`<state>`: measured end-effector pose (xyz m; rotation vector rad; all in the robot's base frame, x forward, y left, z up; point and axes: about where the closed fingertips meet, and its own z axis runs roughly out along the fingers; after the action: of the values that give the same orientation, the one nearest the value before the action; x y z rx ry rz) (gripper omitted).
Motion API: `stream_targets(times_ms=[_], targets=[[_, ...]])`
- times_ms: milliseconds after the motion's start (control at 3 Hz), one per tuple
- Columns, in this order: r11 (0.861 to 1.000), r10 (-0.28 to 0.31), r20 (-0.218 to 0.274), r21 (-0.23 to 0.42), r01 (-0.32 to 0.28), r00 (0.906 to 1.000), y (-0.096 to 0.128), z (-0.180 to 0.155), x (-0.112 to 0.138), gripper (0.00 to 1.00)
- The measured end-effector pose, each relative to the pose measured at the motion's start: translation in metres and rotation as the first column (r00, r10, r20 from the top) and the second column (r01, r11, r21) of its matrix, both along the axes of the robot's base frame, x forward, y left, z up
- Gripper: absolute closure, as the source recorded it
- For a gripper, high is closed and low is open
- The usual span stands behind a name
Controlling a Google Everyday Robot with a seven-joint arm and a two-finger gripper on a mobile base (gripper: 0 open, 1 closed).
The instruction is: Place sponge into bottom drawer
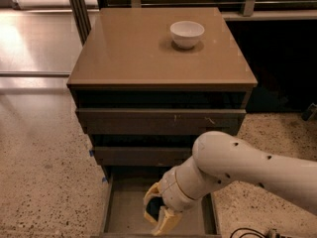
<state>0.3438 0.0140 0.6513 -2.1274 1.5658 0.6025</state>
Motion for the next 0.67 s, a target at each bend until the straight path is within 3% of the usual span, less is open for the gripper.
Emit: stream_targets(times_ms=[333, 667], targets=[[0.995, -0.041, -0.062, -0.091, 0.035, 0.9973, 0.002, -0.079, -0.018, 1.0], [0.991, -0.108, -0.035, -0.089, 0.105, 0.9935, 0.012, -0.09, -0.006, 1.0]])
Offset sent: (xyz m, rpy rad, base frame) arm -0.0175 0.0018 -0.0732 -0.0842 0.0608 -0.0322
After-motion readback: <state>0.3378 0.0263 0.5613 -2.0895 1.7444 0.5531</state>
